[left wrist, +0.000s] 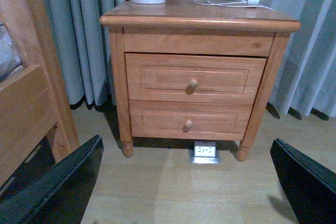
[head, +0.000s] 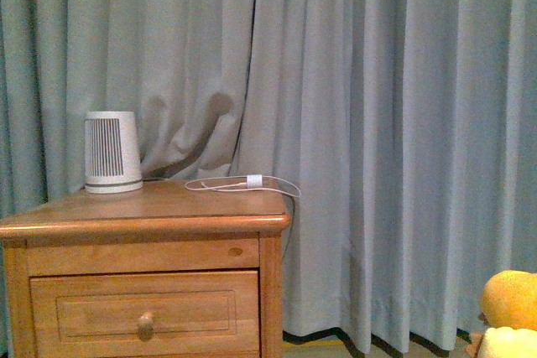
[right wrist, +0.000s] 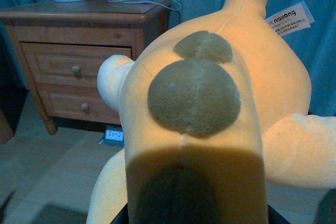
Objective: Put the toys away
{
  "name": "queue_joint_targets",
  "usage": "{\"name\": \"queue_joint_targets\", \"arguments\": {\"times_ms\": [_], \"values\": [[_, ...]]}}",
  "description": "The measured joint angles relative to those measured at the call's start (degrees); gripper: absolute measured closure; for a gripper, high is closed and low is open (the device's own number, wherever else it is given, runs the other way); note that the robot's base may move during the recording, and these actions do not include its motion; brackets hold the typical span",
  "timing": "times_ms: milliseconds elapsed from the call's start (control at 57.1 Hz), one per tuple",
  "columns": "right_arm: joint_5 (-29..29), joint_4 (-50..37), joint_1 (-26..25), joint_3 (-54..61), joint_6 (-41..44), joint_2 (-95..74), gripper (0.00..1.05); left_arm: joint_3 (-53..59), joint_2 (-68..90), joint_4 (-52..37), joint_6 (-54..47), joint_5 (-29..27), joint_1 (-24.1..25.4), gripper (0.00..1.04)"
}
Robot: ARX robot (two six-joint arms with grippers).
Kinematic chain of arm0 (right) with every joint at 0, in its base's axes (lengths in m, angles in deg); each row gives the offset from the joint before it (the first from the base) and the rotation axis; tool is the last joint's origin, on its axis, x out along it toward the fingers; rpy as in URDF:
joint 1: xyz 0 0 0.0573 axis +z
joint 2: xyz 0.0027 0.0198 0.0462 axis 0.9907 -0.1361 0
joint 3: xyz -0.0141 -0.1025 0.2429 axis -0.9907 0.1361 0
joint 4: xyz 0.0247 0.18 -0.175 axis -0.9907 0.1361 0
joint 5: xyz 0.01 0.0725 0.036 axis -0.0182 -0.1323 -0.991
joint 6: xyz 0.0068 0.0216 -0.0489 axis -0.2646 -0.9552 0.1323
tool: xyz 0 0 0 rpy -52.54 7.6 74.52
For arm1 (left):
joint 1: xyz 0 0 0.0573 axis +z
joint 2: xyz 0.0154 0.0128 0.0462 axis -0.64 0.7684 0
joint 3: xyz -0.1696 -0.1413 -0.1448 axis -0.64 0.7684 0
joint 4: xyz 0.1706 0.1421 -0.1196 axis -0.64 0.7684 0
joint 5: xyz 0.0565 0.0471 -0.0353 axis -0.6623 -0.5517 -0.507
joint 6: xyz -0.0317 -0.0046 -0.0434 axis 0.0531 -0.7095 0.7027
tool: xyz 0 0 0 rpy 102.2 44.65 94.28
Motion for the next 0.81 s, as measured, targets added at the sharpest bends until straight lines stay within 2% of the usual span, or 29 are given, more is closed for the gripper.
{"name": "queue_joint_targets", "arguments": {"times_ms": [805], "values": [[0.13,0.0,0.0,0.0,0.0,0.0,0.88,0.0,0.04,0.04,0.0,0.04,0.02,0.06]]}}
